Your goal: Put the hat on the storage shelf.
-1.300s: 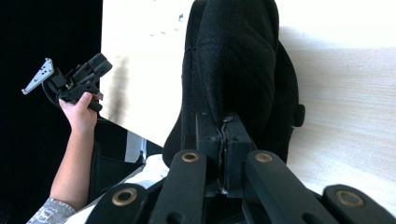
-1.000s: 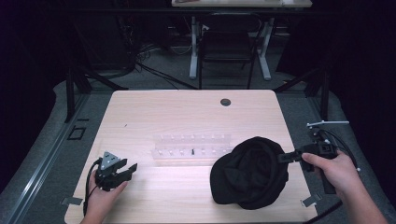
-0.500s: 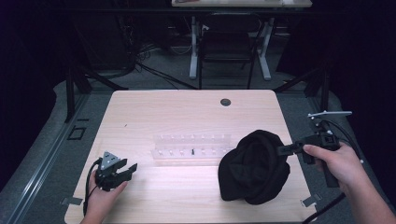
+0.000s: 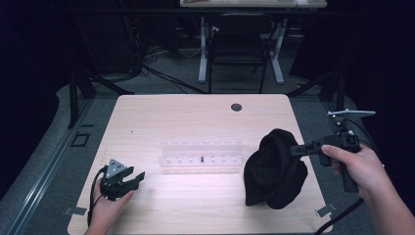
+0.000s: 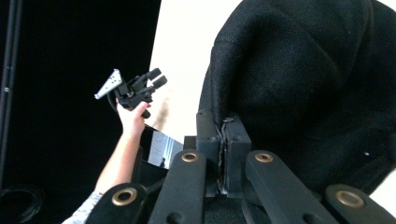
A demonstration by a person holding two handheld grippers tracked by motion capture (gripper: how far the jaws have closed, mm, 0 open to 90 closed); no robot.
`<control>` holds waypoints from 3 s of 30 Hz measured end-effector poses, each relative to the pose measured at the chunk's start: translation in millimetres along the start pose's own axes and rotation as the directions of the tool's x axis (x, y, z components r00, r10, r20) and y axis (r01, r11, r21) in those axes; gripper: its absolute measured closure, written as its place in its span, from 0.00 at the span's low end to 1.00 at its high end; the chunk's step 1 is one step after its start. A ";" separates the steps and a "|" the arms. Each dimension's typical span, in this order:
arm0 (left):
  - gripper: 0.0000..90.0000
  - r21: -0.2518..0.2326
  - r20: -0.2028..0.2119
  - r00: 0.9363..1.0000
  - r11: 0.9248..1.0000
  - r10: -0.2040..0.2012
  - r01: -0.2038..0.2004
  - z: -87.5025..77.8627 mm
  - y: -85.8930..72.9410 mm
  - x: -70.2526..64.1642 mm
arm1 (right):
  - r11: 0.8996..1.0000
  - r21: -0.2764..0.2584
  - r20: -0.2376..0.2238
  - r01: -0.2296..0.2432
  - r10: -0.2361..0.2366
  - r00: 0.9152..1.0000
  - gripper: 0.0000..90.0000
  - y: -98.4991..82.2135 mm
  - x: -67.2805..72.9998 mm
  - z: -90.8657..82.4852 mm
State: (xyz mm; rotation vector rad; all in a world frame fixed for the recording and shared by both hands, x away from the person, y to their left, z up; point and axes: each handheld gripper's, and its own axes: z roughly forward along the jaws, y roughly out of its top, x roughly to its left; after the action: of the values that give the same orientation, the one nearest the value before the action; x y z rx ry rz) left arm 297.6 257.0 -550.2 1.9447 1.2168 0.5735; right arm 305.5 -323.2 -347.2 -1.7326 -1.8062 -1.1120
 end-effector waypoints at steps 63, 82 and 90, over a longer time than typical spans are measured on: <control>0.53 -0.009 0.004 1.000 1.000 -0.012 0.012 -0.3 0.8 1.6 | 0.991 -0.134 -0.119 0.020 -0.036 0.992 0.98 76.4 70.0 1.0; 0.54 -0.012 0.003 1.000 1.000 -0.007 0.007 -0.7 1.5 2.3 | 0.991 -0.131 -0.135 0.026 -0.044 0.990 0.98 95.2 81.6 22.1; 0.54 -0.012 0.005 1.000 1.000 -0.007 0.007 -0.6 1.6 2.4 | 0.990 -0.136 -0.140 0.027 -0.046 0.989 0.98 100.5 83.8 29.9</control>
State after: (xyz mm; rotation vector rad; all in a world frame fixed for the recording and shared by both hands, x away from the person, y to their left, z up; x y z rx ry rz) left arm 299.1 258.9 -548.7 1.9303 1.2141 0.5705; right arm 396.2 -255.1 -275.5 -1.6523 -1.7176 -1.3644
